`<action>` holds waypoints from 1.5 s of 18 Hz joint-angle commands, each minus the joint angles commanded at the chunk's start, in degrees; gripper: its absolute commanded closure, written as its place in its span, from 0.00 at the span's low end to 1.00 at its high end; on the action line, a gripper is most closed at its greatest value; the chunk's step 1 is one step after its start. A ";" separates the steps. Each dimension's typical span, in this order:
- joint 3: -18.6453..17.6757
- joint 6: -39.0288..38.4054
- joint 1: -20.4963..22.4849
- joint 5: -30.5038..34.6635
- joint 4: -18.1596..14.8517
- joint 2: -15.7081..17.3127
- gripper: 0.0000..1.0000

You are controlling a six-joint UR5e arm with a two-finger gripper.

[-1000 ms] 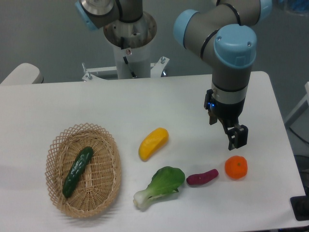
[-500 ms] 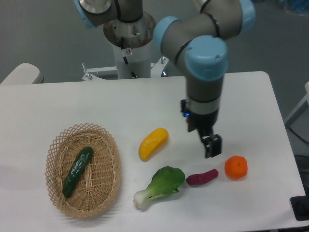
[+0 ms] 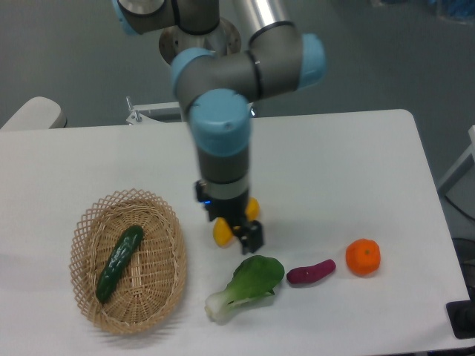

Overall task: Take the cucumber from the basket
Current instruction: 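Lower the open gripper over the green cucumber in the basket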

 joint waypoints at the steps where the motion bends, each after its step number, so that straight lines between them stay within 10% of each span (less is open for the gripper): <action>1: -0.88 -2.56 -0.79 -0.17 0.00 0.09 0.00; 7: -5.63 -15.14 -6.42 -0.26 6.14 -3.16 0.00; 27: -6.42 -15.59 -12.49 -0.26 11.42 -9.23 0.00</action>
